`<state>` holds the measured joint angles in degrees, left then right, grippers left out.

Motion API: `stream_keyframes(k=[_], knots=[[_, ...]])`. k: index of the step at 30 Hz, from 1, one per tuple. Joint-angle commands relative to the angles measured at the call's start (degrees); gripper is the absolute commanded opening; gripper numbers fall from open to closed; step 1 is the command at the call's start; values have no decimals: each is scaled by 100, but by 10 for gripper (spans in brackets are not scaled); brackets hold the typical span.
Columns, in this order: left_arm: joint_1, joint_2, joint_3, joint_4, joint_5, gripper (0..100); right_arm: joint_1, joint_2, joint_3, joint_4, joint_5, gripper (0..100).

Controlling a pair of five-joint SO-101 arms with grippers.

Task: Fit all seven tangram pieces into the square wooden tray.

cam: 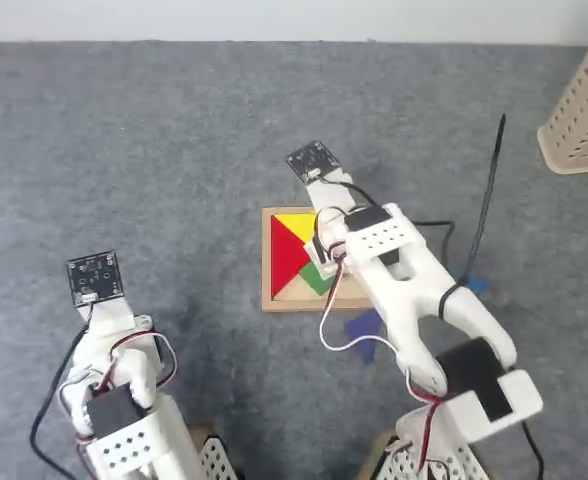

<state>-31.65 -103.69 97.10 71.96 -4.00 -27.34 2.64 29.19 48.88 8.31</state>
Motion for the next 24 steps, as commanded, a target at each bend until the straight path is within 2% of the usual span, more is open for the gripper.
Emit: stream_keyframes(k=[1,10,14,18,24], knots=[[9,-18,-48,18,53,13,207,127,-281,-84,-97,22],[9,-18,-48,18,53,13,22,338,-360,-31,-114,22],[9,-18,-48,18,53,13,-189,303,-387,119,-448,22],[9,-18,-48,18,53,13,-207,259,-431,127,-457,22],[9,-18,-48,18,53,13,-233,-514,-440,154,-501,22]])
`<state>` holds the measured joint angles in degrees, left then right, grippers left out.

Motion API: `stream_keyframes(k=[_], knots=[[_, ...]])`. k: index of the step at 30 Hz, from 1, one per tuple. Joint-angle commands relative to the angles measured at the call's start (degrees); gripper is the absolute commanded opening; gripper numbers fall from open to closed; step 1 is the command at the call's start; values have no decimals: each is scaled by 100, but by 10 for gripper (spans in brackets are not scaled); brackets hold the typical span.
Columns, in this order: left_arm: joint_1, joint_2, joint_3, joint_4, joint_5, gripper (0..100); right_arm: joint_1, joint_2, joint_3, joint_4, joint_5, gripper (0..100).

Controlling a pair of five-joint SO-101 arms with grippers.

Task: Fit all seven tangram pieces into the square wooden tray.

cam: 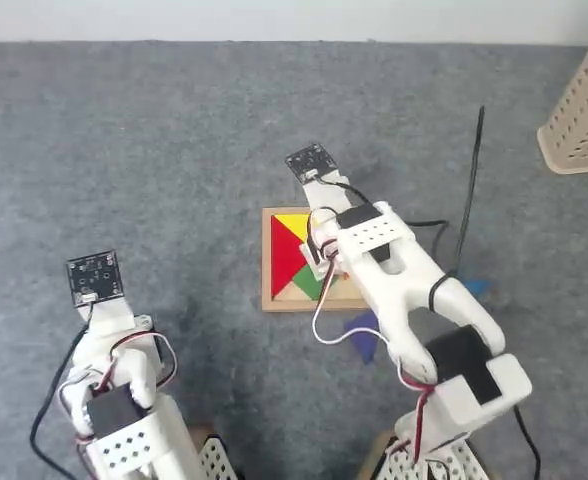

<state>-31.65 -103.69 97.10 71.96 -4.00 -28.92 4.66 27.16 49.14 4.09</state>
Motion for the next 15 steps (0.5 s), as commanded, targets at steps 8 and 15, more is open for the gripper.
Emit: stream_keyframes(k=[8,15], knots=[[9,-18,-48,18,53,13,-13,-1613,237,92,-53,22],[9,-18,-48,18,53,13,602,-848,158,-163,-44,22]])
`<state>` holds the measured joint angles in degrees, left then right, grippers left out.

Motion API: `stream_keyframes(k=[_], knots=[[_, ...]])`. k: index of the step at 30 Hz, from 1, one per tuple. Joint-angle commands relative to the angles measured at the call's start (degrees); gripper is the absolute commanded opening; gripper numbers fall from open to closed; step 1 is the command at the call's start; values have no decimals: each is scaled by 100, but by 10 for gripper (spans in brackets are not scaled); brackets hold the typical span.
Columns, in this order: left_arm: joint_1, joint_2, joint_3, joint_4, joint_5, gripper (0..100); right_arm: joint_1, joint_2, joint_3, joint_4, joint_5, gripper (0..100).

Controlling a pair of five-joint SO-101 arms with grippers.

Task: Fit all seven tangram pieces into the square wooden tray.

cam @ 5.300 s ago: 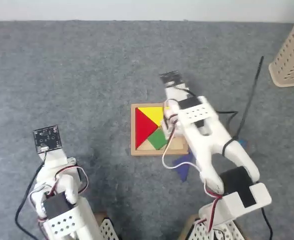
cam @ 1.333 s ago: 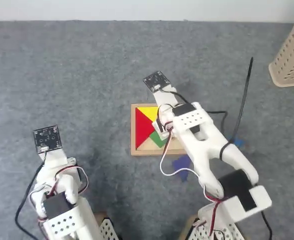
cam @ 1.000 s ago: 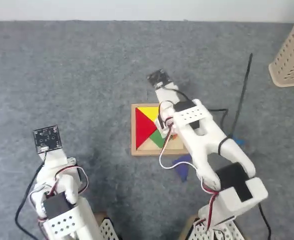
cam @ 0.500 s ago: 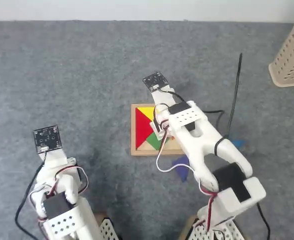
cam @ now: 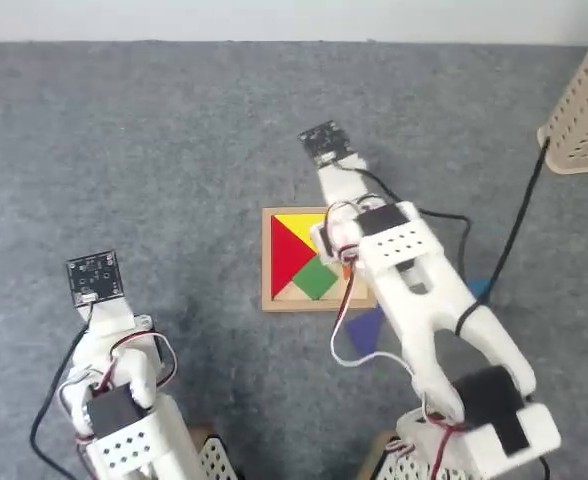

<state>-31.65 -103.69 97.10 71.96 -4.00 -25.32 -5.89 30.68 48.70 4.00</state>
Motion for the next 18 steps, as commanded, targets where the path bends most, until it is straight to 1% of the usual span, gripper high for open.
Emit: stream_keyframes(k=[1,9,18], knots=[[9,-18,-48,18,53,13,277,356,-264,-101,-35,22],[9,-18,-48,18,53,13,233,936,-589,31,-26,22],[9,-18,-48,18,53,13,224,840,-589,57,-53,21]])
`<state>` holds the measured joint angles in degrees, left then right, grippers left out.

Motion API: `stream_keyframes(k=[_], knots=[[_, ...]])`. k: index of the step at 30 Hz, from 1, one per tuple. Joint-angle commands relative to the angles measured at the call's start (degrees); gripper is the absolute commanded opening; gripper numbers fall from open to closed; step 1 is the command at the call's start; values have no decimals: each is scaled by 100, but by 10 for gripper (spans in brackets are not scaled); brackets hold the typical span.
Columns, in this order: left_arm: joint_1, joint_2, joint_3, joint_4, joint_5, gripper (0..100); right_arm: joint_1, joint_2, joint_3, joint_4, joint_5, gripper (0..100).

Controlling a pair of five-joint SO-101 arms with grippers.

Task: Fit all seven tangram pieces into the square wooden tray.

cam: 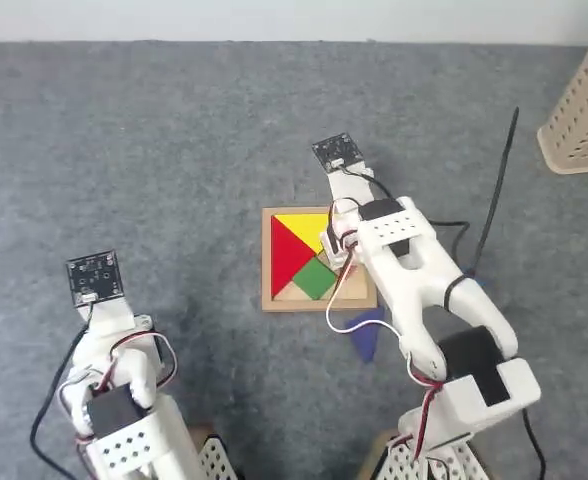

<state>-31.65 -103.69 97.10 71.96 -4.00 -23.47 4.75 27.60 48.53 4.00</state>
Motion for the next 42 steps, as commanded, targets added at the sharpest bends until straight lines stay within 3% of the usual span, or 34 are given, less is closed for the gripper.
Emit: stream_keyframes(k=[1,16,21,28,34,42], knots=[[9,-18,-48,18,53,13,40,-303,-281,171,-62,14],[9,-18,-48,18,53,13,391,-1710,369,418,-62,7],[9,-18,-48,18,53,13,901,-1974,352,1534,9,9],[9,-18,-48,18,53,13,1130,-2044,985,1982,800,9],[9,-18,-48,18,53,13,444,-2053,1626,1859,1240,16],[9,-18,-48,18,53,13,-418,-2000,1908,1367,404,247]])
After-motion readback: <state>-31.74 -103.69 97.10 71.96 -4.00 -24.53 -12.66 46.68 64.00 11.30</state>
